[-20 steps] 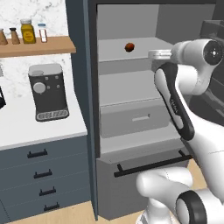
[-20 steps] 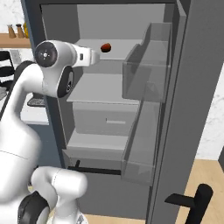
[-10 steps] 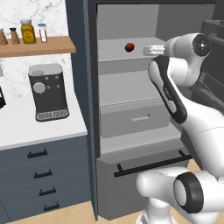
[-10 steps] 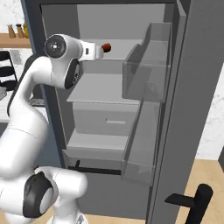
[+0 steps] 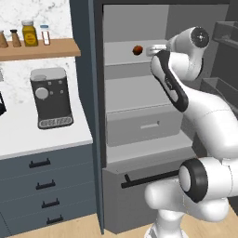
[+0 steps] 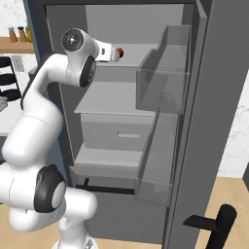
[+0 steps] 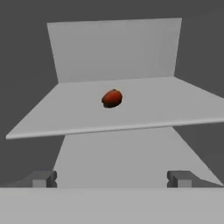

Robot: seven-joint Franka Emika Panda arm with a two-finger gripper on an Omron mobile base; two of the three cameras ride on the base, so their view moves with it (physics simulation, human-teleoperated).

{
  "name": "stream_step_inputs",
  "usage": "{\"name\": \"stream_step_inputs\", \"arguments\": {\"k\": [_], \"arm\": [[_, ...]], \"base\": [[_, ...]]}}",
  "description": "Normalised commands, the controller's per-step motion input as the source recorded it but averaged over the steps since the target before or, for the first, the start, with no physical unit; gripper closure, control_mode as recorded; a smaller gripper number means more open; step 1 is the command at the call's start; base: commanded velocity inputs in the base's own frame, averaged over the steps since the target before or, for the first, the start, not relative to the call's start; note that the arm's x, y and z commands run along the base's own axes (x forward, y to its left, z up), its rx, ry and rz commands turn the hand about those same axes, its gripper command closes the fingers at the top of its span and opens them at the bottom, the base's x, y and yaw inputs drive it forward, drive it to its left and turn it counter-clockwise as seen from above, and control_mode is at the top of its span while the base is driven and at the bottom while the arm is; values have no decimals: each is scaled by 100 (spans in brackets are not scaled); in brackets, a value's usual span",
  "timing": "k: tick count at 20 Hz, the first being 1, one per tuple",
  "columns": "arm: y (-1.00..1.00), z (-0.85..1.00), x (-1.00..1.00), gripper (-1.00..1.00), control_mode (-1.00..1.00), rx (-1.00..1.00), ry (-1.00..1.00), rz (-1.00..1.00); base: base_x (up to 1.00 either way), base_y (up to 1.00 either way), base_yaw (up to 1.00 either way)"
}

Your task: Place one bell pepper and one steak in each tupperware on the nearby counter, to pack two identical lunches.

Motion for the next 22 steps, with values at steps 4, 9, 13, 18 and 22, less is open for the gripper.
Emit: {"name": "stream_step_inputs", "arguments": {"k": [4,9,13,18,22], "arm": [[0,-9,32,-100,-100,2,6,0],[0,-23,31,-100,-100,4,0,0],[0,-15,35,-100,-100,6,0,0],[2,0,43,-100,-100,5,1,0],[6,0,39,-100,-100,1,4,0]], "base": [[0,0,0],[0,0,0],[0,0,0],[0,0,0],[0,0,0]]}}
